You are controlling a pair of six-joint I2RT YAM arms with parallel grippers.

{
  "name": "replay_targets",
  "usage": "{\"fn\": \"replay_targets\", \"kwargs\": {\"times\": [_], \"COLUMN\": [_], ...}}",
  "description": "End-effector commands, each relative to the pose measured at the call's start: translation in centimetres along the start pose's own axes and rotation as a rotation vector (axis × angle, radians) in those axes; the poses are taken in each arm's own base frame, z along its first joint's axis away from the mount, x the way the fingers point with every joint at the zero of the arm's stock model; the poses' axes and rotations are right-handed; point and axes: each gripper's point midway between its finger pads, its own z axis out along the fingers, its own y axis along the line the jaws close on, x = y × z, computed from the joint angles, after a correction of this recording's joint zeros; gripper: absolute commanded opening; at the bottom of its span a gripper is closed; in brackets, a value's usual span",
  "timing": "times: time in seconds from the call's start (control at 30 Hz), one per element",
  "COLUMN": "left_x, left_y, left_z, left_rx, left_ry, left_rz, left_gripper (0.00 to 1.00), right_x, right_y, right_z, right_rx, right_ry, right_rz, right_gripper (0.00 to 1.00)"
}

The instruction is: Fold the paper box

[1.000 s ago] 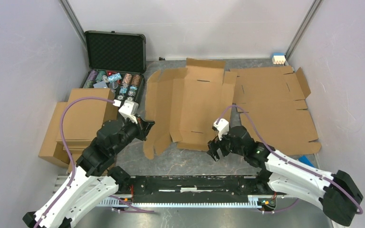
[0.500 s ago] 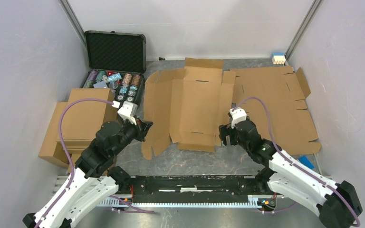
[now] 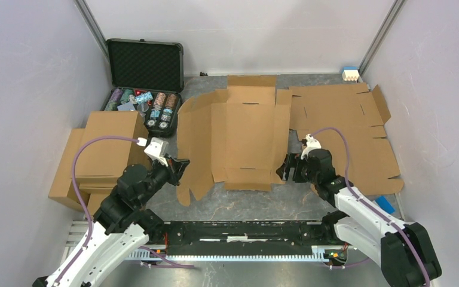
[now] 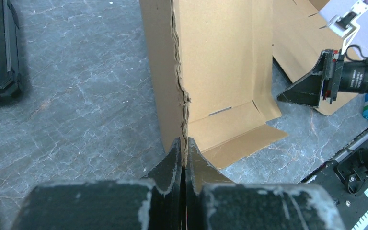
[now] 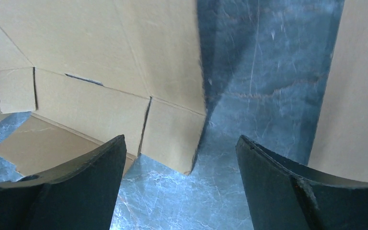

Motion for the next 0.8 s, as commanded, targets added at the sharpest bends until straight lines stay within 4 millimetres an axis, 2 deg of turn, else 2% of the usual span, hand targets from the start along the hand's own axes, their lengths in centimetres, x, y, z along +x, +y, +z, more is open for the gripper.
{"fn": "replay_targets", "kwargs": {"times": [0.0,0.17,0.4,0.53,0.63,0.77], "left_x": [-1.0,-1.6,-4.6,-4.0,-3.1,-2.9], "left_y": [-0.7,-1.1,-2.7,-2.9,-3.3,-3.4], "left_z": [-0.3,-0.6,-1.2,-0.6,-0.3,-0.5], "left_rx": [0.042,0.066,0.124,0.138,0.165,0.179], "left_ry": [-0.049,-0.085,-0.189,-0.169,-0.149,-0.154], "left_rz": [0.011,0.01,-0.094,-0.106,-0.109,-0.119], "left_gripper": [0.02,0.02,0.02,0.02,0.02,0.02], "right_x": [0.0,1.2,2.4,2.4,1.7,0.8], "right_y": [0.0,-0.8,0.3,1.9,2.4,2.9], "right_z": [0.5,1.0,1.1,0.8,0.6,0.4], "right_rx": [-0.014,-0.009,-0.097,-0.198,-0.233,-0.262], "right_ry": [-0.034,-0.005,0.016,0.015,-0.011,-0.042], "right_rz": [0.107,0.121,0.207,0.276,0.304,0.32], "right_gripper": [0.88,0.88,0.86,0.83,0.81,0.78]}}
